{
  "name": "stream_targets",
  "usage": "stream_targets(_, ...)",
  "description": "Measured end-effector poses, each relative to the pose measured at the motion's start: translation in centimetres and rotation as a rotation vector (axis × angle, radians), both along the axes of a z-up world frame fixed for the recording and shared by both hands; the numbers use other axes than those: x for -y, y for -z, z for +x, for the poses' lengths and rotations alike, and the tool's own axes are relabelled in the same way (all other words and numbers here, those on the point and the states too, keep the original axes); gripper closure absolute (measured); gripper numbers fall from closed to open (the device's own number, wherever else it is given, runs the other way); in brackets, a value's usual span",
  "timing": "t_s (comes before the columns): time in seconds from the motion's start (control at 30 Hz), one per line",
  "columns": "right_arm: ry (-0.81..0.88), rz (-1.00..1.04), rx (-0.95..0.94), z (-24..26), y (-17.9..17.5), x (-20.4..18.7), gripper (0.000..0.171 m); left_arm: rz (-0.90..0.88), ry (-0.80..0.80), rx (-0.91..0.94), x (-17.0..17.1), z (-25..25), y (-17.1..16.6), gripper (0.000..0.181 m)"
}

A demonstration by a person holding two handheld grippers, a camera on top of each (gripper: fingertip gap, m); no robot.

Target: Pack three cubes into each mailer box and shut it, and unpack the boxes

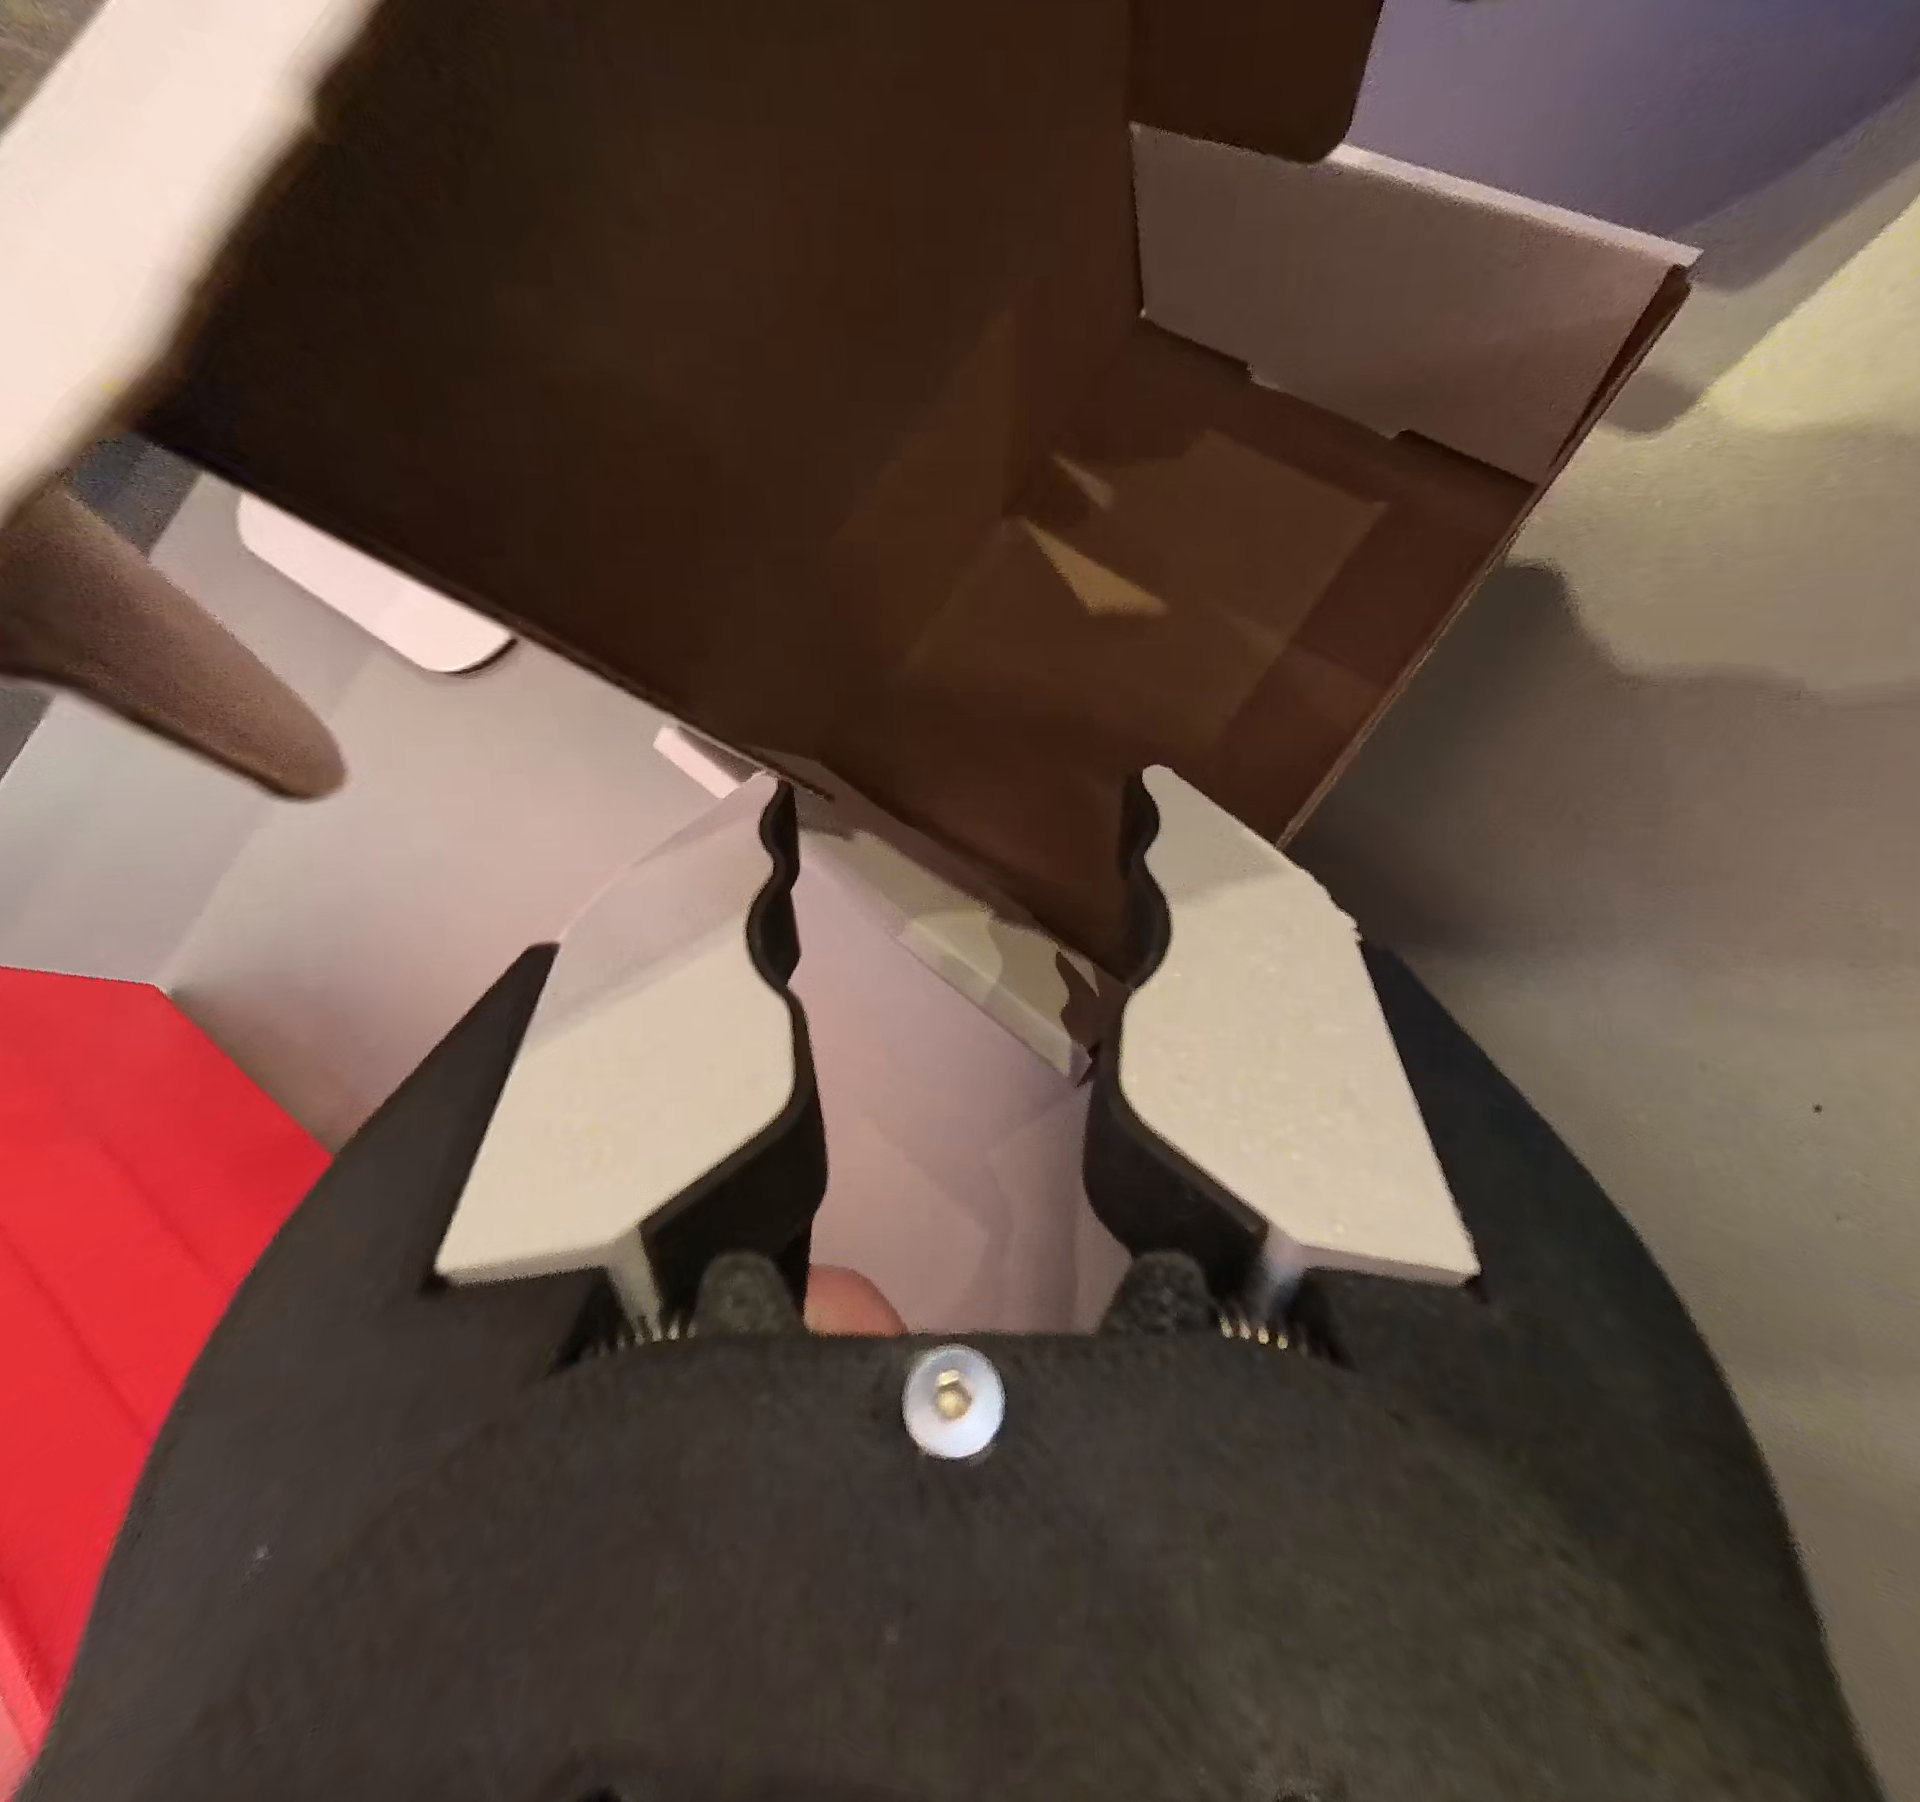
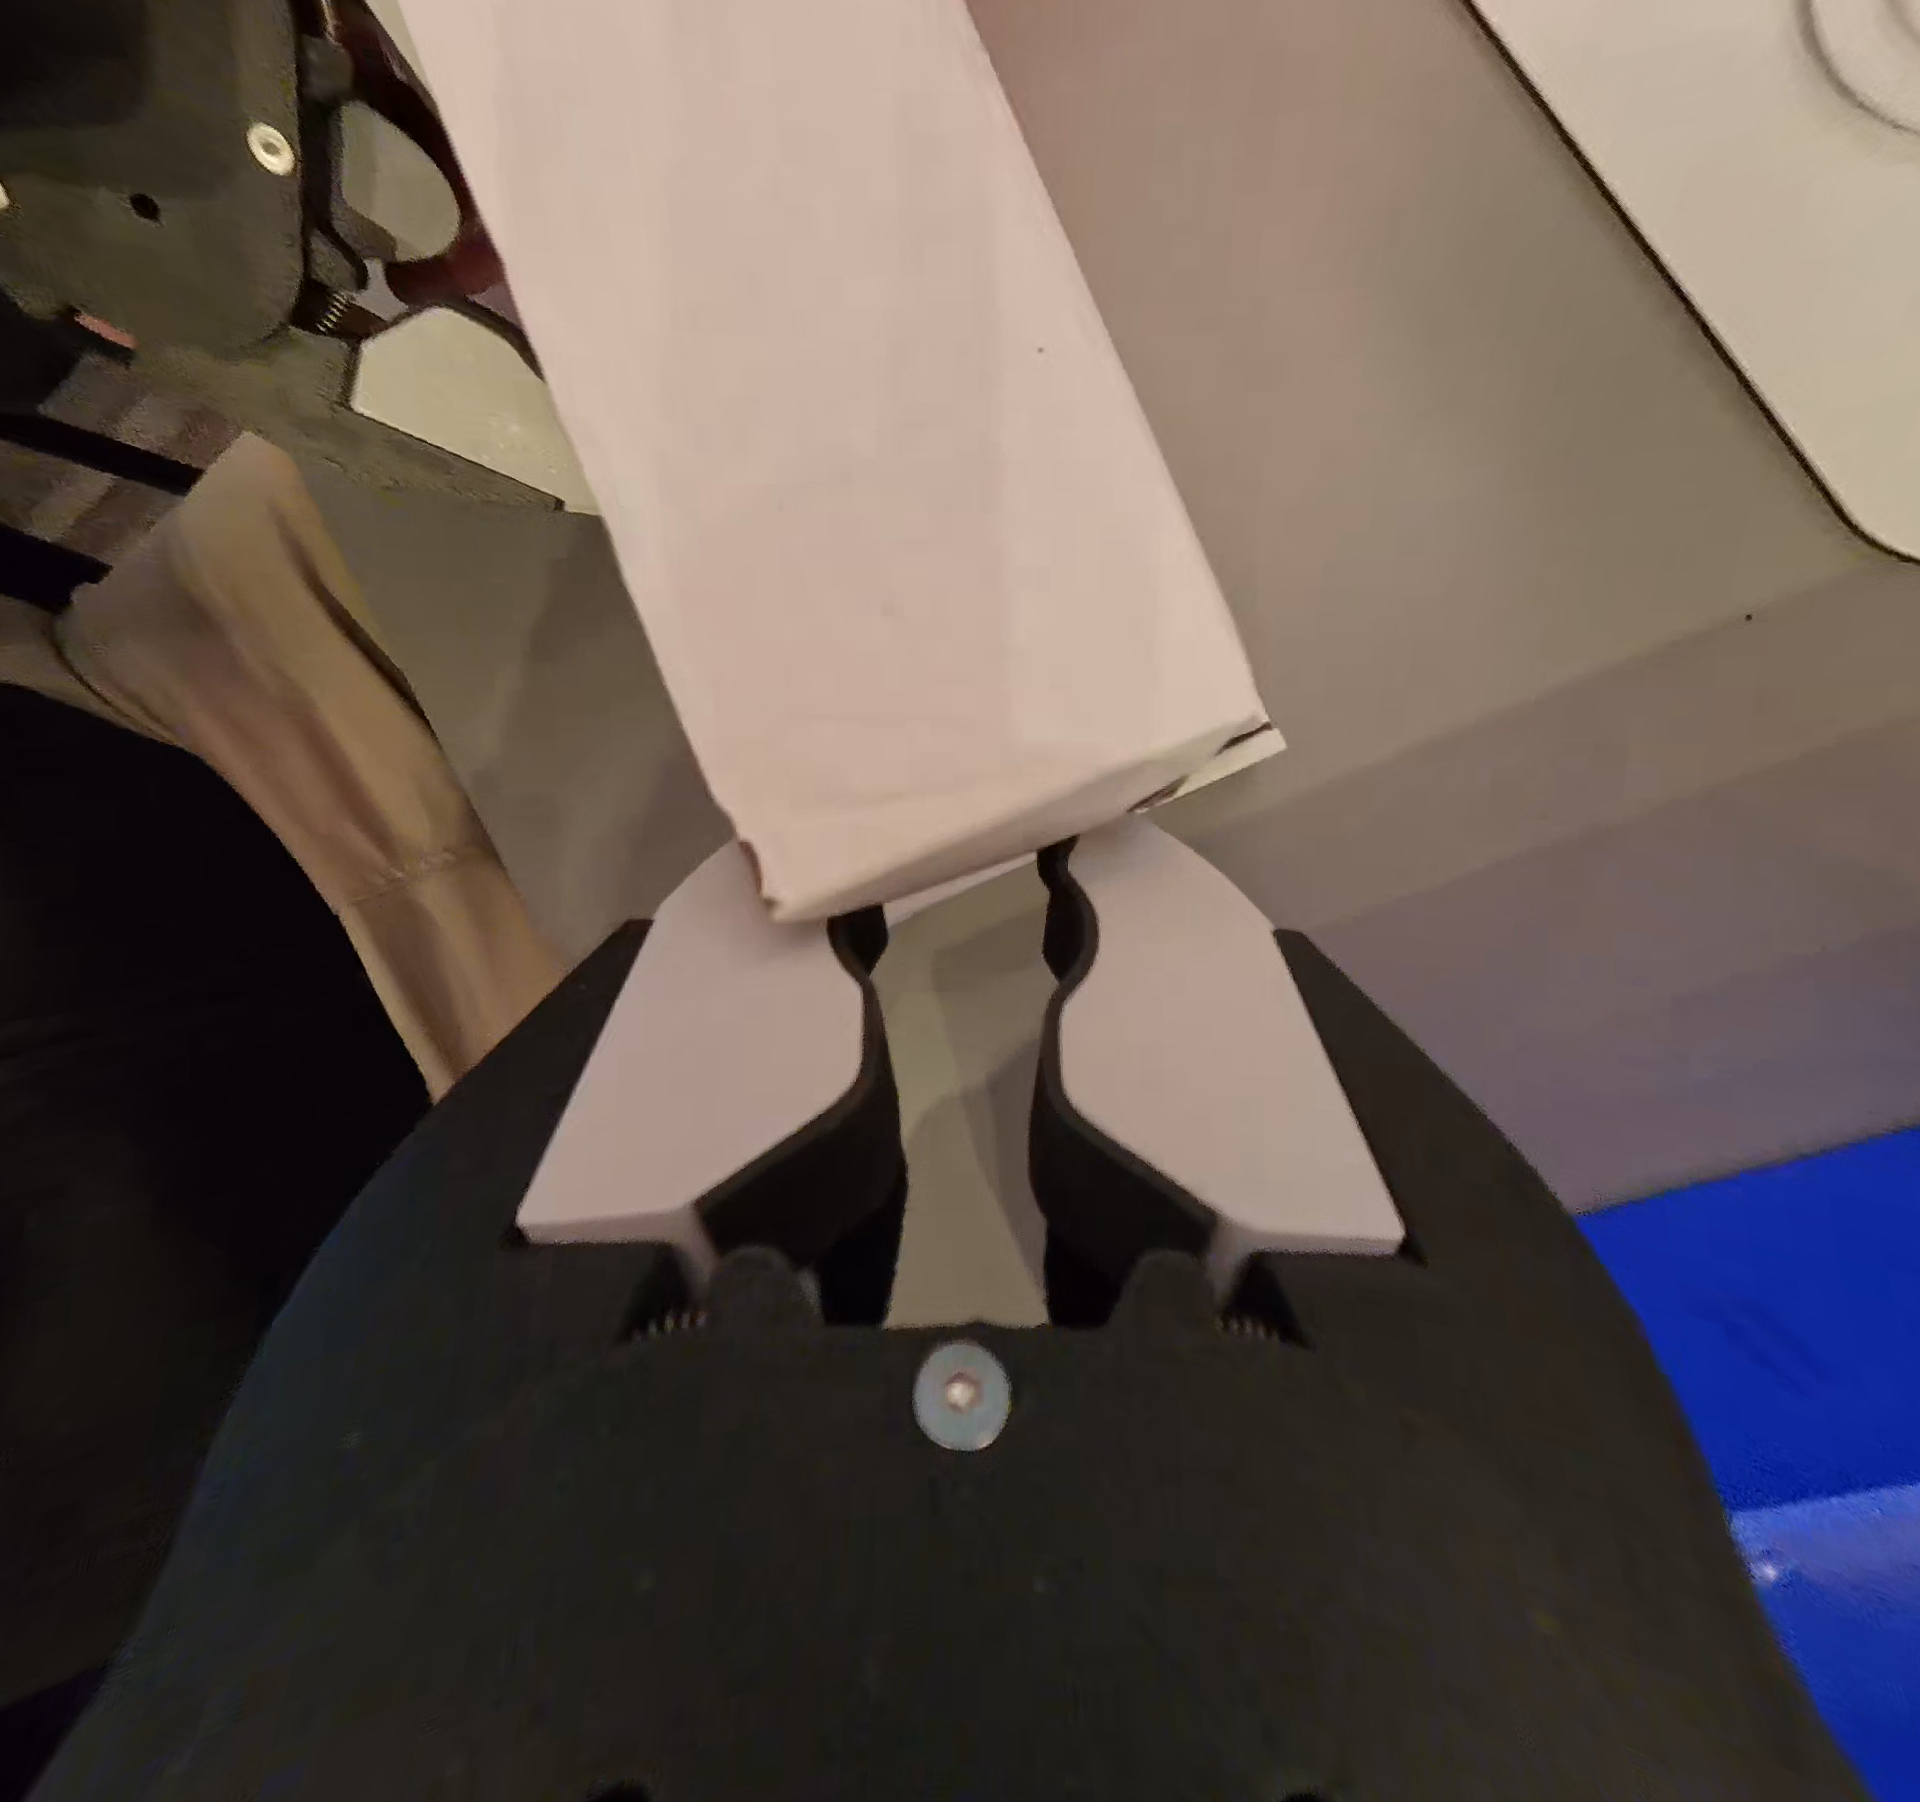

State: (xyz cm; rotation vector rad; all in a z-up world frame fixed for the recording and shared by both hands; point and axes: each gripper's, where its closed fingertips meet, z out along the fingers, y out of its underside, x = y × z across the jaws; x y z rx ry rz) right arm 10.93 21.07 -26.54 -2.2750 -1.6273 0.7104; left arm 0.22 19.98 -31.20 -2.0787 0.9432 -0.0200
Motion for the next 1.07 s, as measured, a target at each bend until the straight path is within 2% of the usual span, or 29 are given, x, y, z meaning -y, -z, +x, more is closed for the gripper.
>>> stream_targets(0.03, -0.005, 0.012, 0.025, 0.1, 0.5, 0.1, 0.149, -0.002, 0.005, -0.001, 0.0, 0.0, 0.0, 0.122)
stream_targets(0.1, -0.035, 0.008, 0.042, 0.0, 1.3, 0.8, 0.154, -0.003, 0.015, -0.006, 0.1, 0.1, 0.0, 0.123)
stream_targets(0.2, -0.095, -0.03, 0.096, 0.0, 3.1, 2.5, 0.152, 0.012, 0.018, -0.023, 0.1, 0.1, -0.1, 0.121)
stream_targets(0.3, -0.142, -0.08, 0.133, 0.7, 3.6, 4.1, 0.143, 0.011, 0.015, -0.036, 0.1, 0.0, -0.1, 0.121)
stream_targets(0.37, -0.172, -0.111, 0.158, 2.1, 2.6, 5.1, 0.137, 0.01, 0.022, -0.041, 0.2, 0.0, 0.0, 0.122)
stream_targets(0.43, -0.142, -0.08, 0.169, 3.7, 0.9, 4.4, 0.132, 0.009, 0.02, -0.042, 0.1, 0.0, 0.0, 0.123)
stream_targets(0.57, -0.062, -0.046, 0.055, 4.8, -3.1, 2.4, 0.125, 0.007, 0.016, -0.037, 0.0, 0.0, 0.0, 0.124)
stream_targets(0.67, -0.012, 0.048, 0.026, 5.1, -4.4, 0.0, 0.128, 0.006, 0.017, -0.037, 0.0, 0.0, 0.0, 0.124)
stream_targets(0.73, -0.012, 0.133, 0.104, 5.8, -4.1, -1.3, 0.13, 0.003, 0.016, -0.032, 0.0, 0.0, 0.0, 0.124)
stream_targets(0.77, -0.022, 0.188, 0.167, 6.2, -3.6, -2.2, 0.125, 0.0, 0.016, -0.028, 0.0, 0.0, 0.0, 0.124)
stream_targets(0.9, -0.224, 0.244, 0.215, 3.9, -1.0, -2.1, 0.113, 0.0, 0.025, -0.028, 0.0, 0.1, 0.0, 0.124)
stream_targets(0.97, -0.316, 0.265, 0.199, 2.4, -0.1, -1.8, 0.116, 0.004, 0.028, -0.033, 0.0, 0.1, 0.0, 0.124)
stream_targets(1.07, -0.36, 0.29, 0.197, 1.4, 0.1, -1.6, 0.136, 0.001, 0.033, -0.026, 0.0, 0.1, 0.0, 0.125)
